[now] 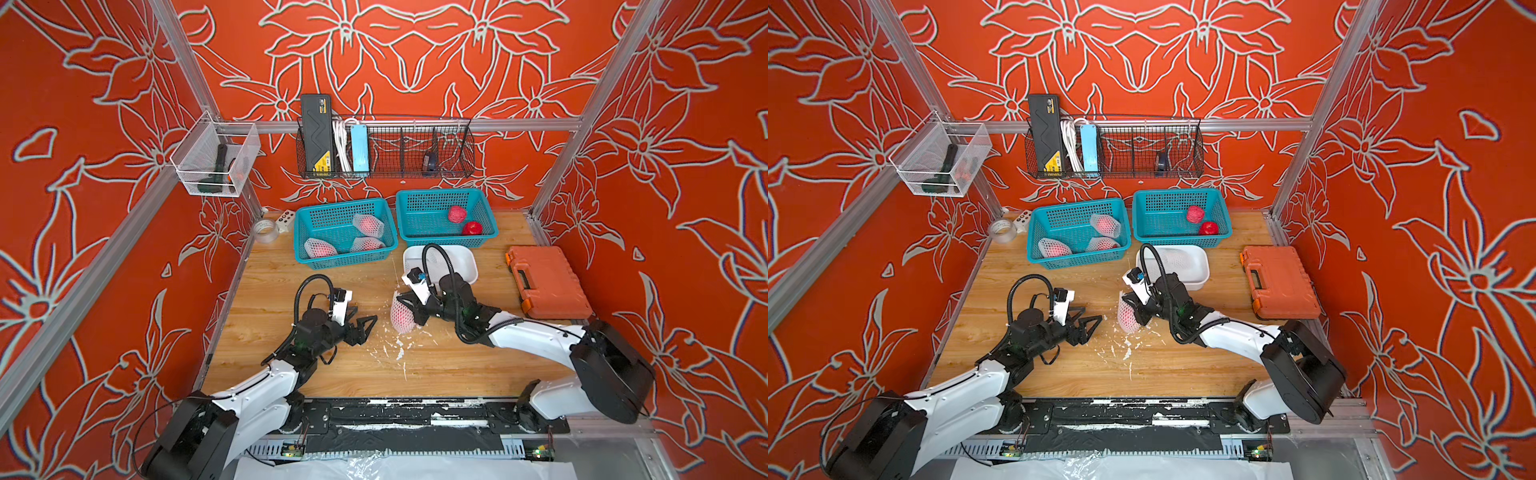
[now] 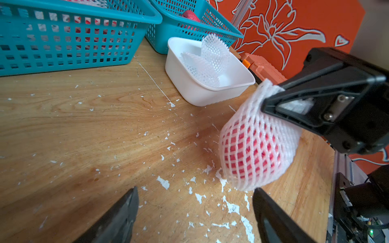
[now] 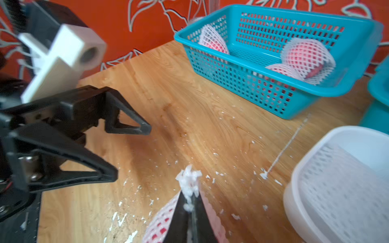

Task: Remove foam nets from apples
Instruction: Remove the foam net from the apple.

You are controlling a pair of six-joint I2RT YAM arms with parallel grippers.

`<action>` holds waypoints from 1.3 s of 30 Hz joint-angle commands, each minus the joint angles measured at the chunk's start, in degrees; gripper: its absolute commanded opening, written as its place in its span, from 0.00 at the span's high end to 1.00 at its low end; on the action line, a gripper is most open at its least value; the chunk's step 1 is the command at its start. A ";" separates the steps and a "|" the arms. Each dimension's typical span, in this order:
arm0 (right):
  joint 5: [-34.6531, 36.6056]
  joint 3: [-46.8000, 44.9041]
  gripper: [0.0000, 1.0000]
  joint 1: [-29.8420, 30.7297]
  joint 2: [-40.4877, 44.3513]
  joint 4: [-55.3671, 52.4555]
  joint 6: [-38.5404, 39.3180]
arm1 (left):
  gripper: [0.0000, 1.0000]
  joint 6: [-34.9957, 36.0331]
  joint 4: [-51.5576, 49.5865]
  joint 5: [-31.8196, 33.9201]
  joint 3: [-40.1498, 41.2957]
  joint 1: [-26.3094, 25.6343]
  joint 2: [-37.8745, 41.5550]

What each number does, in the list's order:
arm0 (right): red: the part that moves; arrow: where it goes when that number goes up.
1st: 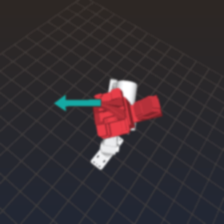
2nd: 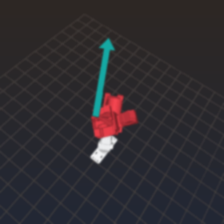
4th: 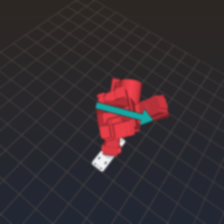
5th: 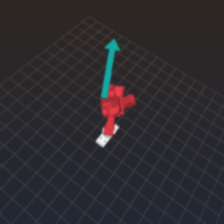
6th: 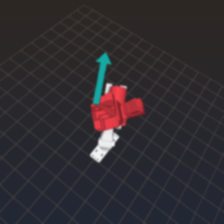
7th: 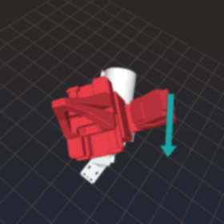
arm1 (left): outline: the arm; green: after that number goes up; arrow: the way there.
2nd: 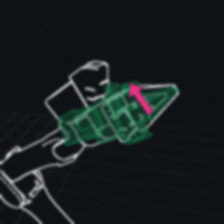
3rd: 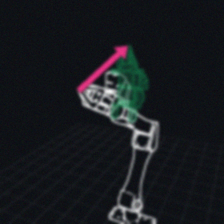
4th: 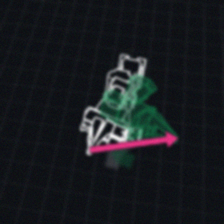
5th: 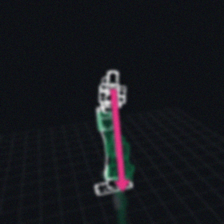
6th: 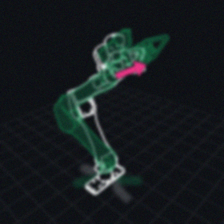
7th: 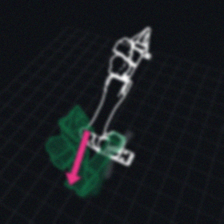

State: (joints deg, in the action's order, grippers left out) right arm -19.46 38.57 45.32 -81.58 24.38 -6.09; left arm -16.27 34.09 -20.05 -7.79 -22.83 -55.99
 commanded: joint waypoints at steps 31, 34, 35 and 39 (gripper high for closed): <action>-2.60 8.26 1.00 -0.95 -7.41 1.15 -9.73 | 0.17 -0.93 4.83 0.61 -1.03 -0.29 -6.24; 3.90 8.43 1.00 1.23 -7.98 -2.57 -6.72 | 0.17 -0.87 4.96 0.99 -0.87 -0.29 -6.16; 5.80 9.54 1.00 2.04 -8.41 -5.39 -4.59 | 0.17 -0.78 4.79 1.06 -0.90 -0.29 -6.10; 6.11 6.03 1.00 2.30 -7.77 0.04 -4.34 | 0.17 -0.64 4.45 1.13 -0.86 -0.28 -5.98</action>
State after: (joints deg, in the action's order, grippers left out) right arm -14.85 45.89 47.00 -89.84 21.91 -11.49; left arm -16.97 37.21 -19.16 -7.81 -22.92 -62.08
